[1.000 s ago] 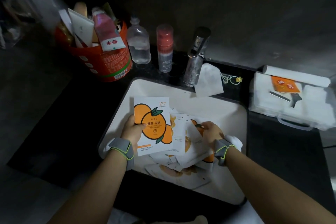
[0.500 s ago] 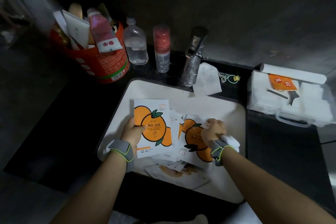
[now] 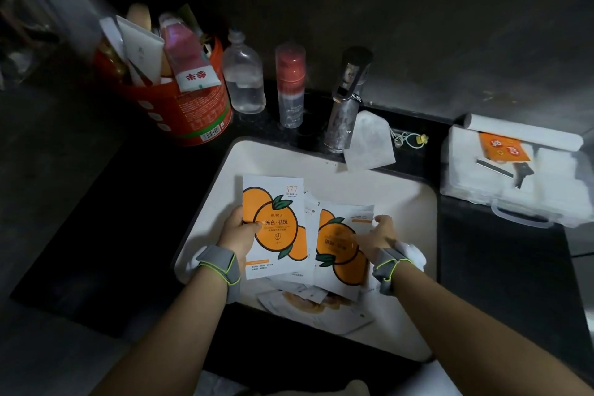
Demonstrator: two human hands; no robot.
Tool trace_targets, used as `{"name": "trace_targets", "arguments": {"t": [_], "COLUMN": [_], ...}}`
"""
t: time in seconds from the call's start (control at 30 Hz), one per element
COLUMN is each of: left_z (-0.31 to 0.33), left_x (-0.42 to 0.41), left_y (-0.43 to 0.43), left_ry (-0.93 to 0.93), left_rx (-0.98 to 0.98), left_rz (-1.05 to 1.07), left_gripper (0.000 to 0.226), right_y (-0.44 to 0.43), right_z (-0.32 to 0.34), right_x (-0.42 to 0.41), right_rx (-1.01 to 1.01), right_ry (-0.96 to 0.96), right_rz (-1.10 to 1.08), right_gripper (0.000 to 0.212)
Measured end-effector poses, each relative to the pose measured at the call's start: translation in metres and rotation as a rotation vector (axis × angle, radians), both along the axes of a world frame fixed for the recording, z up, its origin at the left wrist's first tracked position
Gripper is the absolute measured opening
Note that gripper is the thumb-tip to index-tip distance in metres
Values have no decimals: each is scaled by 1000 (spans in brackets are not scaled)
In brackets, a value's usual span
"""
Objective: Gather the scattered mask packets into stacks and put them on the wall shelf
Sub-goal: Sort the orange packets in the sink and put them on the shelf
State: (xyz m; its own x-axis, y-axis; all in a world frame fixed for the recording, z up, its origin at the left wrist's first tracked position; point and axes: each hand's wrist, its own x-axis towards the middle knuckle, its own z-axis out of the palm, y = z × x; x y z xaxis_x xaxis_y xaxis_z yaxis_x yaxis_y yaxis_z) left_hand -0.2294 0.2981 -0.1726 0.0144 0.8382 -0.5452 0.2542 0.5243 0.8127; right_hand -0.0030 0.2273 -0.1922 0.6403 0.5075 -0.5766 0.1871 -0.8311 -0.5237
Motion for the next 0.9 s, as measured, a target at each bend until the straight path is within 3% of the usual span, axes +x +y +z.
{"name": "trace_targets", "arguments": {"t": [0.1, 0.27, 0.33, 0.53, 0.6, 0.77, 0.9], "left_z": [-2, -5, -4, -7, -9, -8, -4], "left_x": [1, 1, 2, 3, 2, 1, 1], "left_y": [1, 2, 2, 2, 2, 3, 1], "left_ry": [19, 47, 46, 23, 26, -7, -30], "left_rx": [4, 7, 4, 19, 17, 25, 43], "left_rz": [-30, -44, -46, -28, -28, -4, 46], "left_gripper": [27, 27, 28, 25, 24, 23, 23], "right_y": [-1, 0, 3, 1, 3, 11, 10], "right_z": [2, 2, 3, 13, 20, 27, 38], "right_x": [-3, -6, -4, 4, 5, 13, 16], "right_rx": [-16, -125, -162, -19, 93, 420, 560], "right_ry": [-49, -199, -241, -347, -356, -70, 327], "right_rz": [51, 308, 343, 250, 205, 94, -85], "right_gripper": [67, 15, 6, 29, 25, 26, 21]}}
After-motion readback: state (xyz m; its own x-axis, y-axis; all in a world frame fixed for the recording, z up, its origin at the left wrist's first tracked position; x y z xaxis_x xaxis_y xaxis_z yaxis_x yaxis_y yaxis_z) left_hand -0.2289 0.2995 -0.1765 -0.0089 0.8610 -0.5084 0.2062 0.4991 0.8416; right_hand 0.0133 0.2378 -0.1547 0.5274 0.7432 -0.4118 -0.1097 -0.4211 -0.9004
